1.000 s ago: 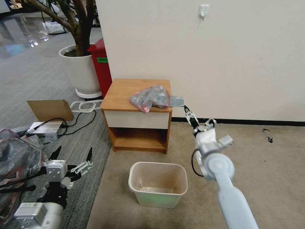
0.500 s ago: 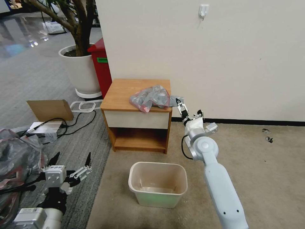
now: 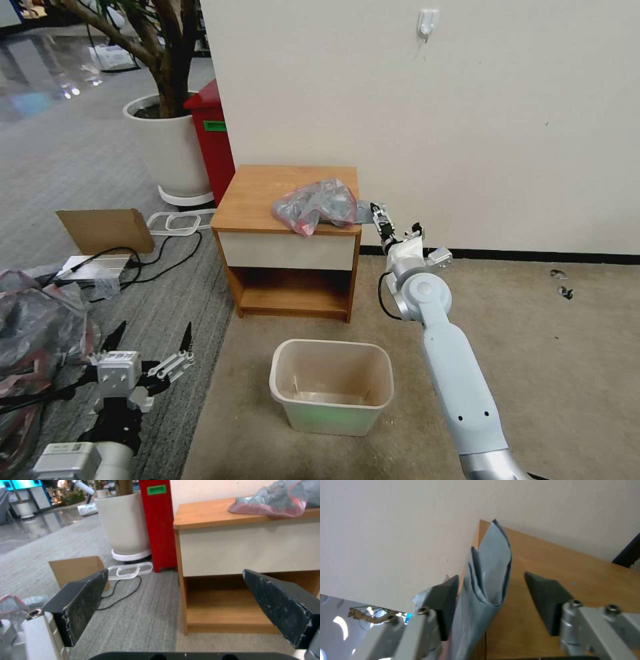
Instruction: Pick up the garbage bag from the table and place it over the trash can.
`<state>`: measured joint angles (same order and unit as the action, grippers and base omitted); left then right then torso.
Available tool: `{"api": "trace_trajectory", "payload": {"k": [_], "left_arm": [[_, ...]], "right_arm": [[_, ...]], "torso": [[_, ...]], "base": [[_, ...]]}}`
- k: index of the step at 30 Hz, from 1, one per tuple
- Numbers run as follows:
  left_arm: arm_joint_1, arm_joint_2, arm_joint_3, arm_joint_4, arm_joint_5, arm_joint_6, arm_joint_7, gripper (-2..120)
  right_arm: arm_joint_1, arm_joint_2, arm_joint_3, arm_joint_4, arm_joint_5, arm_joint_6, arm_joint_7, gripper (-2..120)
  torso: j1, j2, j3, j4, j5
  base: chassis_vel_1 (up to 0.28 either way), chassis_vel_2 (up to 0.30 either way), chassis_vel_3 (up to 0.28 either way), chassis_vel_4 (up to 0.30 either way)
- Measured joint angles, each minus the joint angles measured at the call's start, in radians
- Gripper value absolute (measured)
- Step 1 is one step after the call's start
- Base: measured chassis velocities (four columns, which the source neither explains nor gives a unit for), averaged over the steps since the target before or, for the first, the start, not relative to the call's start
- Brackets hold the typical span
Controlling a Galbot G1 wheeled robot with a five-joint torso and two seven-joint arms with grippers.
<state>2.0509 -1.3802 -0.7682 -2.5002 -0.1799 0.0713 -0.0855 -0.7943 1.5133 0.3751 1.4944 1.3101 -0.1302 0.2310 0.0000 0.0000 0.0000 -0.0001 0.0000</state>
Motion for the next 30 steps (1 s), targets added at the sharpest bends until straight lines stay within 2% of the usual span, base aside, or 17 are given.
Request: {"api": "trace_trajectory", "payload": {"k": [2,3,8,9,13,19,23,24,28,30], "left_arm": [[0.000,0.000,-0.001,0.000,0.002,0.000,0.001,100],[0.000,0.000,-0.001,0.000,0.002,0.000,0.001,100],[0.000,-0.001,-0.007,0.000,0.007,-0.003,0.003,100],[0.000,-0.001,-0.007,0.000,0.007,-0.003,0.003,100],[0.001,-0.007,-0.005,0.000,0.018,-0.013,0.017,100],[-0.003,-0.007,-0.002,0.000,0.023,-0.021,0.022,100],[-0.014,-0.004,-0.005,0.000,0.022,-0.022,0.023,100],[-0.014,-0.004,-0.005,0.000,0.022,-0.022,0.023,100],[-0.031,0.004,-0.008,0.000,0.017,-0.022,0.023,100],[-0.034,0.007,-0.008,0.000,0.017,-0.021,0.023,100]], "right_arm": [[0.008,-0.001,-0.002,-0.001,0.008,-0.002,0.003,41],[0.008,-0.001,-0.002,-0.001,0.008,-0.002,0.003,41],[0.023,-0.011,-0.003,0.002,0.032,-0.004,0.012,22],[0.023,-0.011,-0.003,0.002,0.032,-0.004,0.012,22],[0.024,-0.019,-0.016,0.018,0.044,-0.009,0.040,3],[0.000,-0.050,-0.047,0.090,0.069,-0.009,0.090,0],[-0.052,-0.110,-0.085,0.234,0.130,-0.017,0.175,0],[-0.052,-0.110,-0.085,0.234,0.130,-0.017,0.175,0],[-0.168,-0.169,-0.132,0.414,0.222,0.001,0.239,0],[-0.193,-0.178,-0.142,0.441,0.231,0.000,0.242,0]], "torso": [[0.000,0.000,0.000,0.0000,0.0000],[0.000,0.000,0.000,0.0000,0.0000],[0.000,0.000,0.000,0.0000,0.0000],[0.000,0.000,0.000,0.0000,0.0000],[0.000,0.000,0.000,0.0001,0.0000],[0.000,0.000,0.000,0.0001,0.0000],[0.000,0.000,0.000,0.0001,-0.0001],[0.000,0.000,0.000,0.0001,-0.0001],[0.000,0.000,0.000,0.0001,0.0000],[0.000,0.000,0.000,0.0001,-0.0001]], "base": [[0.000,0.000,0.000,0.000],[0.000,0.000,0.000,0.000],[0.000,0.000,0.000,0.000],[0.000,0.000,0.000,0.000],[0.000,0.000,0.000,0.000],[0.000,0.000,0.000,0.000],[0.000,0.000,0.000,0.000],[0.000,0.000,0.000,0.000],[0.000,0.000,0.000,0.000],[0.000,0.000,0.000,0.000]]}}
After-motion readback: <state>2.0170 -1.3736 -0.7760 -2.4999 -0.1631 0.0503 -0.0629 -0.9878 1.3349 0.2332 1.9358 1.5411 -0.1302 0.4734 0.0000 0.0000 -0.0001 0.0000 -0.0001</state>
